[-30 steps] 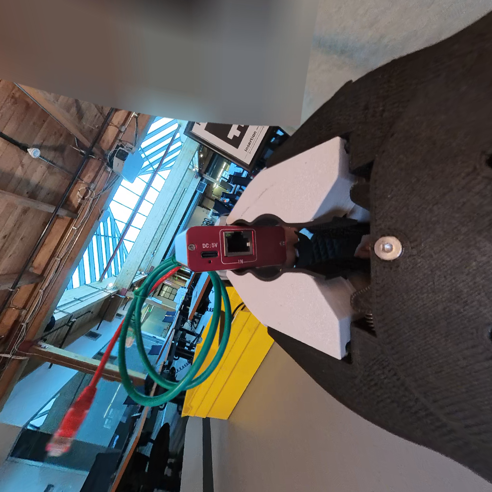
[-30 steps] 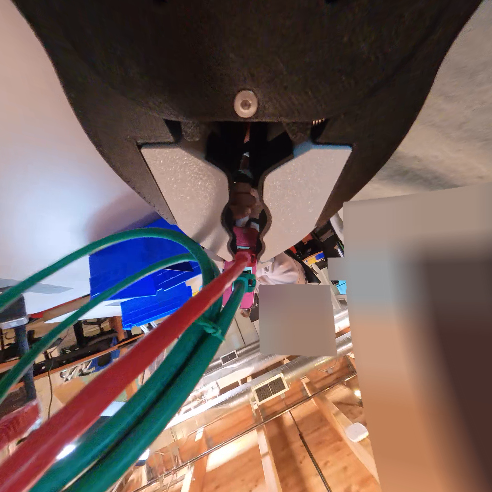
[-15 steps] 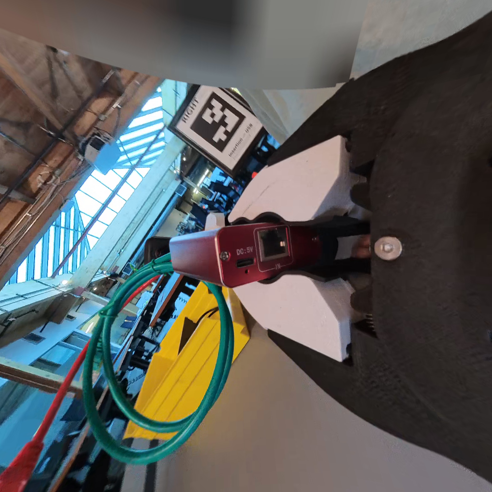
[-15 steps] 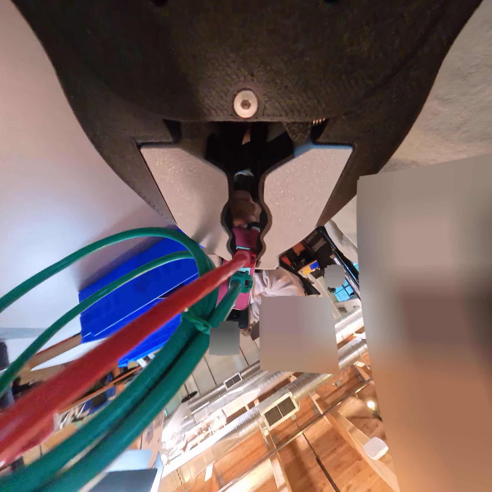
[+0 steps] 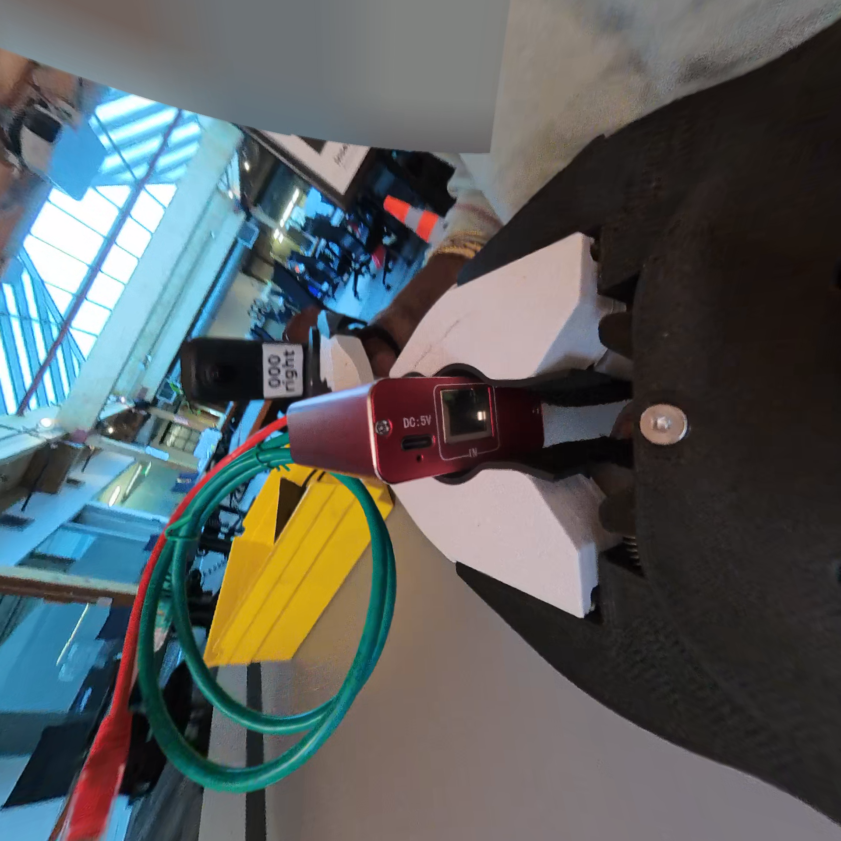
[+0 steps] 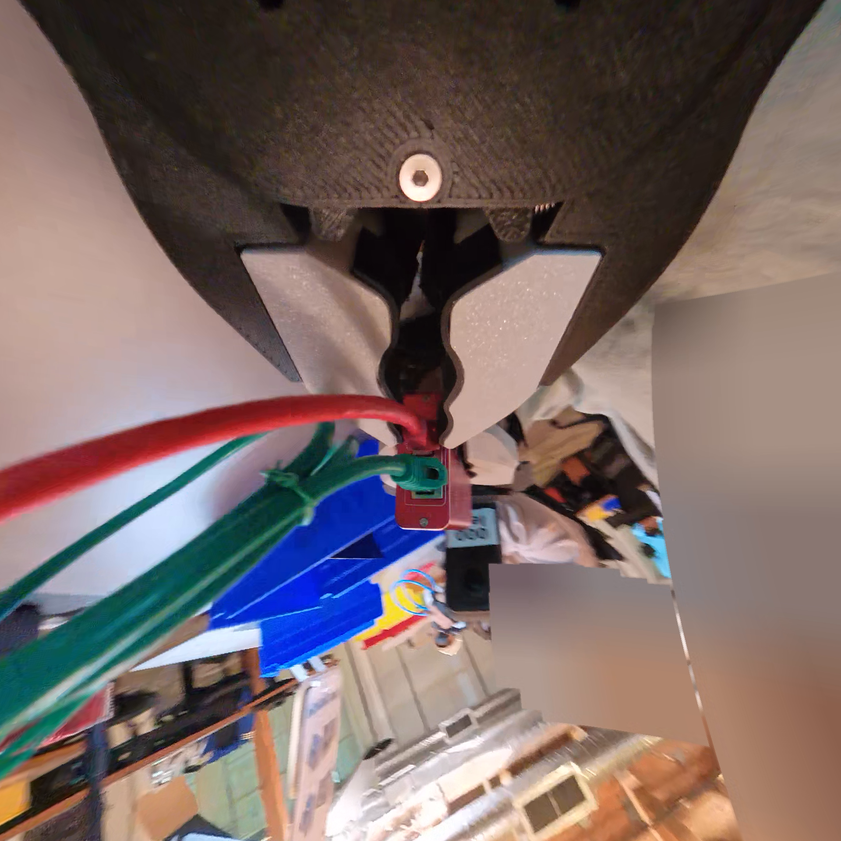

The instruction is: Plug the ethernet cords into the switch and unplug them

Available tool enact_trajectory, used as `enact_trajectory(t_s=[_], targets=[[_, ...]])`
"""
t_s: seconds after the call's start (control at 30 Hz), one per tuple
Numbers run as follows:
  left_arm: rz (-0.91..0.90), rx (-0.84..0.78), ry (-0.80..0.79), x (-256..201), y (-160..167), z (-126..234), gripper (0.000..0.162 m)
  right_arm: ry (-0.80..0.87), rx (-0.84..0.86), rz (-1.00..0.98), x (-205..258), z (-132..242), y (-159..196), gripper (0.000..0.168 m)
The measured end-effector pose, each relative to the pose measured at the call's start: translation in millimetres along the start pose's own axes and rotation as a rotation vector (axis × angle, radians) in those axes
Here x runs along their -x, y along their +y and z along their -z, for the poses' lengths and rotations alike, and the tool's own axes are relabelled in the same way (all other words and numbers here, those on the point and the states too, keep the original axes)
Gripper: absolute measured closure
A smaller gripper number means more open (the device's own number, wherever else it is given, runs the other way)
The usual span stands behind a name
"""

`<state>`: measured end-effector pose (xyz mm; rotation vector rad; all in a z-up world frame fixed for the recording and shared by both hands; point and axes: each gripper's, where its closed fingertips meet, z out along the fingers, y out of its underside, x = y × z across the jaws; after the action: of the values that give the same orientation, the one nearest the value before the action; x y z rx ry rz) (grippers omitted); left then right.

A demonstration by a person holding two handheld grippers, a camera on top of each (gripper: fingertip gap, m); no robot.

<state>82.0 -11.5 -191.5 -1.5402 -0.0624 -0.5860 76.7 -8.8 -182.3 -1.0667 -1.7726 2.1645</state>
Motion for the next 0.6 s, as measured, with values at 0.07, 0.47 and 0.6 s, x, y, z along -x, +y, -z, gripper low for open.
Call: enact_trajectory(t_s=[0.07, 0.47, 0.6], targets=[[-0.011, -0.010, -0.020, 3, 2, -1, 0.133, 0.058, -0.002, 0.068, -5, 0, 2, 0.155], [0.143, -0.177, 0.097, 6, -12, 22, 0.133, 0.226, -0.229, 0.114, -20, 52, -31, 0.157], [0.107, -0.179, 0.087, 6, -14, 22, 0.133, 0.389, -0.162, 0.192, -28, 99, -46, 0.156]])
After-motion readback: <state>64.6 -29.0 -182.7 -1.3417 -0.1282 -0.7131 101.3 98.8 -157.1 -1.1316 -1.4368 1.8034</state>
